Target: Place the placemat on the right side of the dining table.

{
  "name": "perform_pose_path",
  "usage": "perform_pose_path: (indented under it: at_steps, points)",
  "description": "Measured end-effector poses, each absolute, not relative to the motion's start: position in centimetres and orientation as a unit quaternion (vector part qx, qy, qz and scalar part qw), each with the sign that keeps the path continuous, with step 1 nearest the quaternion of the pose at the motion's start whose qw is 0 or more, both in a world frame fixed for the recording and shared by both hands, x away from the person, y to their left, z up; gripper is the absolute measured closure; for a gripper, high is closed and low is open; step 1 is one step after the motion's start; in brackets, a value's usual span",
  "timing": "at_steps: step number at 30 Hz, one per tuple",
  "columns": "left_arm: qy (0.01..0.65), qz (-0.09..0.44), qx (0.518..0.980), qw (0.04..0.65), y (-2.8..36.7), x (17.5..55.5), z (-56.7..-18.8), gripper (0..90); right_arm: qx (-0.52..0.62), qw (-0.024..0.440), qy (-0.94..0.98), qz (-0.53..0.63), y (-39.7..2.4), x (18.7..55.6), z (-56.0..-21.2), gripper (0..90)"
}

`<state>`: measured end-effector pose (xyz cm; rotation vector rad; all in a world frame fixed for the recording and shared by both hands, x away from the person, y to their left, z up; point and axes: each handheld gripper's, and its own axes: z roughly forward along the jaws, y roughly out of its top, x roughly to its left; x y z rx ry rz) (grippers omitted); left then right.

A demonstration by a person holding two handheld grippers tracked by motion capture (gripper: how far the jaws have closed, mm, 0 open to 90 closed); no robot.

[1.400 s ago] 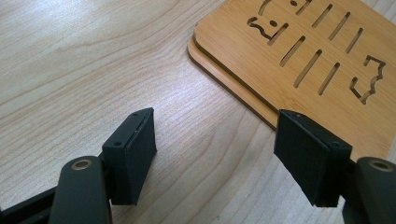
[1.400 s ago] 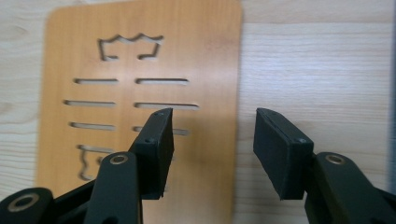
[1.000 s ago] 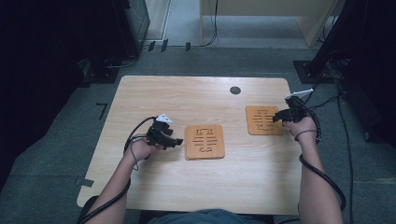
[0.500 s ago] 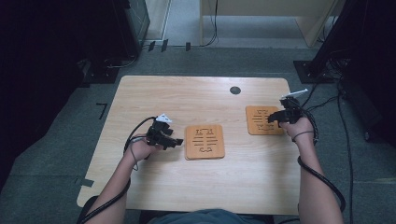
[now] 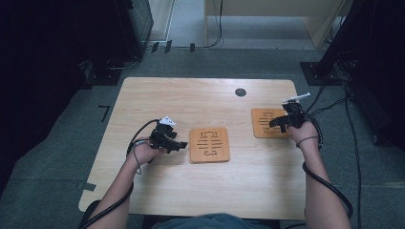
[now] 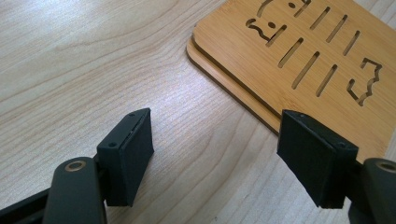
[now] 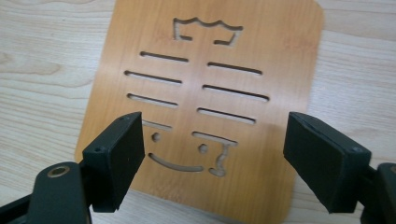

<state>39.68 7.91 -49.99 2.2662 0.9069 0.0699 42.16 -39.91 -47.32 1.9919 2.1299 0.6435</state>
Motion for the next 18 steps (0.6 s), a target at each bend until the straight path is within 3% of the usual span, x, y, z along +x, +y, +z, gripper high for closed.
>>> perform_pose_path:
  at_steps: [18]
  points:
    - [0.346,0.029,0.873,0.343,7.9,39.6,-50.0,25.0,0.639,0.069,0.732,0.228,-37.4,41.0,-47.4,20.7]
